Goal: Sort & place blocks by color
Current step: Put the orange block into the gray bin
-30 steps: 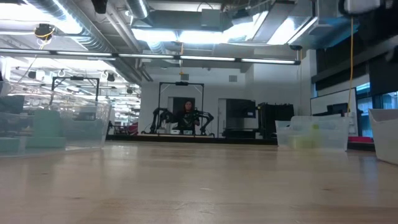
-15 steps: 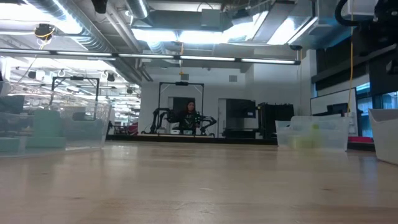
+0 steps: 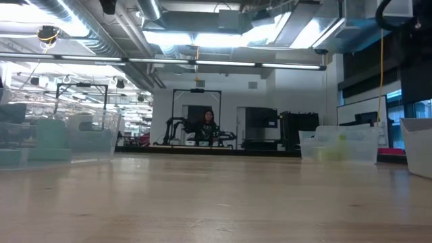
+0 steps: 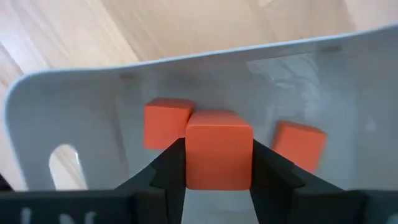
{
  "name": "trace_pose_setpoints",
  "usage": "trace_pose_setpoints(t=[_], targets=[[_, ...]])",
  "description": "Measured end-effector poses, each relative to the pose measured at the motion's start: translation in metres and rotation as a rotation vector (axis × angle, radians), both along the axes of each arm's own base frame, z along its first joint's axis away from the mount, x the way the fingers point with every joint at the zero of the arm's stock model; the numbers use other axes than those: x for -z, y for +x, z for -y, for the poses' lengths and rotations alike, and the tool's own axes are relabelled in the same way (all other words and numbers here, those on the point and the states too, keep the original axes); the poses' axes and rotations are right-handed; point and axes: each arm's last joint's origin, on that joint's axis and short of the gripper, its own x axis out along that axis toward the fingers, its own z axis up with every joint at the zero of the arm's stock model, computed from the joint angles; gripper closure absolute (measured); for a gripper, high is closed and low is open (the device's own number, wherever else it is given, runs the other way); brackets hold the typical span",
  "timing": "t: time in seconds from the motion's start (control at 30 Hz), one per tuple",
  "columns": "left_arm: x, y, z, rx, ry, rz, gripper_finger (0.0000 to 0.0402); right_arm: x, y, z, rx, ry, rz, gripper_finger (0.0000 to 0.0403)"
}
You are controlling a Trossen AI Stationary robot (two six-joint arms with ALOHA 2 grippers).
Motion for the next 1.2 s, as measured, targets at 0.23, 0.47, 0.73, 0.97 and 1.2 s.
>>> trace_pose_setpoints(t=[0.23, 0.47, 0.73, 0.97, 1.2], targets=[[0.0, 0.0, 0.0, 0.0, 0.0, 0.0, 0.0129, 0.011, -0.001, 0.003, 0.063, -0.03, 0.043, 0.0265], [0.0, 0.0, 0.0, -0.005, -0.001, 0.0, 0.0129, 0.011, -0.001, 0.004, 0.047, -0.05, 0.056, 0.0264], [0.0, 0.0, 0.0, -0.006, -0.002, 0.0, 0.0129, 0.015, -0.003, 0.005, 0.046, -0.052, 0.049, 0.0257], [0.0, 0.0, 0.0, -0.006, -0.002, 0.0, 0.0129, 0.015, -0.001, 0.004, 0.048, -0.041, 0.067, 0.0256], [0.0, 0.0, 0.0, -0.006, -0.002, 0.0, 0.0129, 0.01, 0.0, 0.002, 0.045, -0.017, 0.061, 0.0254]])
